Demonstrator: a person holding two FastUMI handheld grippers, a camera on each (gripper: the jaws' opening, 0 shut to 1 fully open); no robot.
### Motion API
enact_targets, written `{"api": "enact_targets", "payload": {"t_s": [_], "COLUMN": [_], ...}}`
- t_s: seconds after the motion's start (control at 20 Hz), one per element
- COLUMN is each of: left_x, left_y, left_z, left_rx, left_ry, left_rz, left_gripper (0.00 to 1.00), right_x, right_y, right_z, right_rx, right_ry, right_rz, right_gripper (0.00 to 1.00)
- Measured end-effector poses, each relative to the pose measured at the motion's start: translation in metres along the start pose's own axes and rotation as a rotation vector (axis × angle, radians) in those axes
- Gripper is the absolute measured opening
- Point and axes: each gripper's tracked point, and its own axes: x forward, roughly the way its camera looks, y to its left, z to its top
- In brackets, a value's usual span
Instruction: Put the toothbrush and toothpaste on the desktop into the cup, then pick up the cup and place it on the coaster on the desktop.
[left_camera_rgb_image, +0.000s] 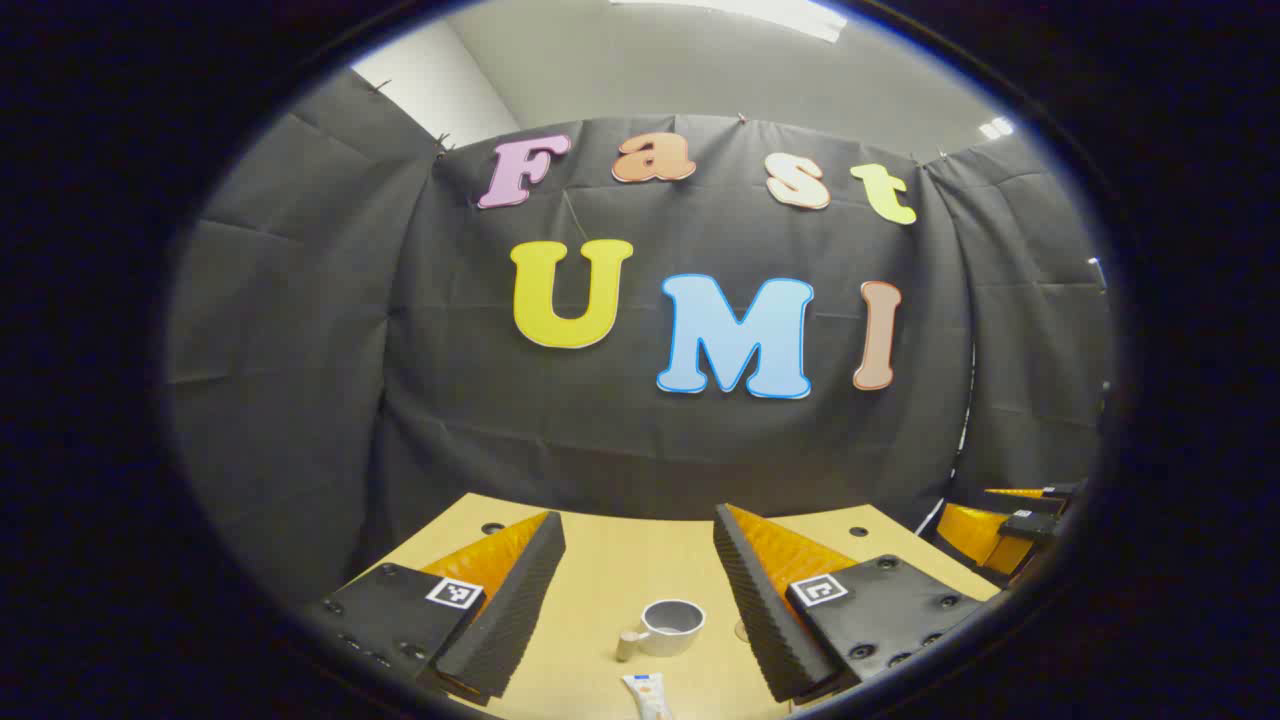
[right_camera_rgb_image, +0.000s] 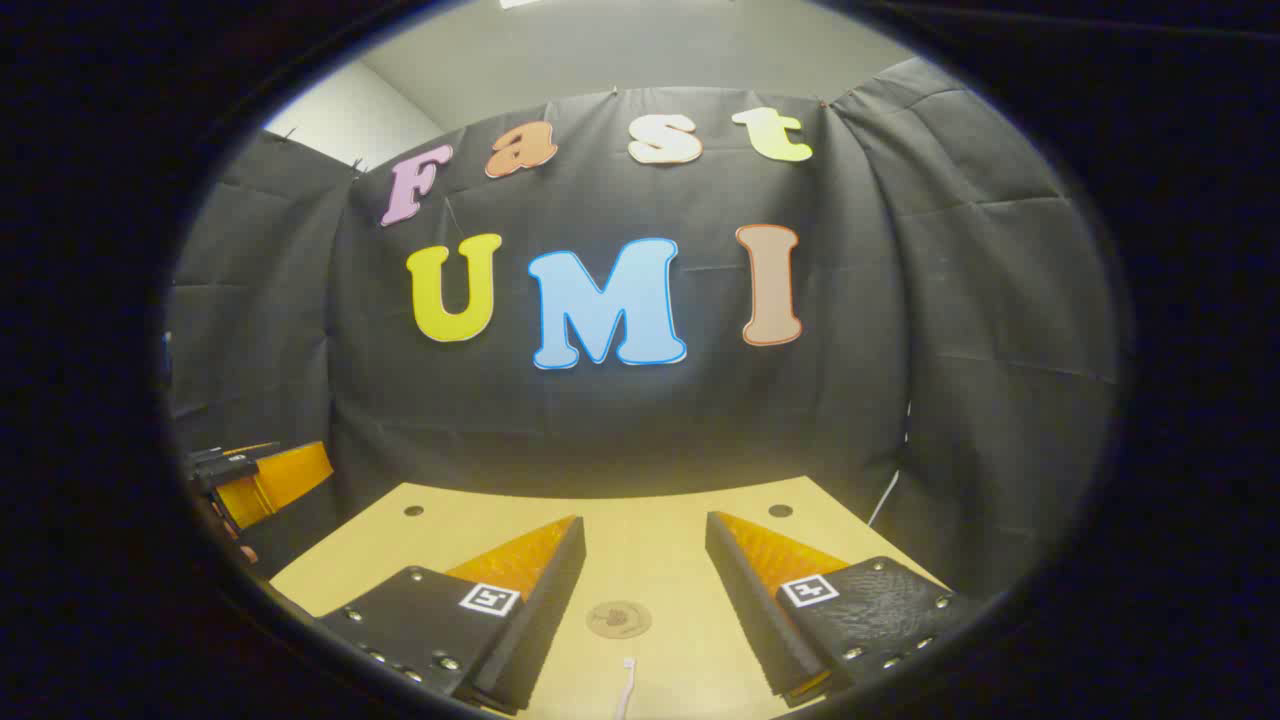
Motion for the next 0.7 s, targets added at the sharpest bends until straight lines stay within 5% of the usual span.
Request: {"api": "enact_targets", "payload": {"t_s": [0.7], "left_x": [0.011], "left_y": [-0.029], "left_z": [-0.028], "left_rx": [0.027], "left_ry": [0.087], "left_rz": [-0.060], "left_gripper": [0.93], "right_x": [0.016], "right_y": [-0.001], "right_z": [-0.022], "right_rx": [-0.025], "right_ry": [0.062], "right_rz": [0.016], "right_gripper": [0.80]}}
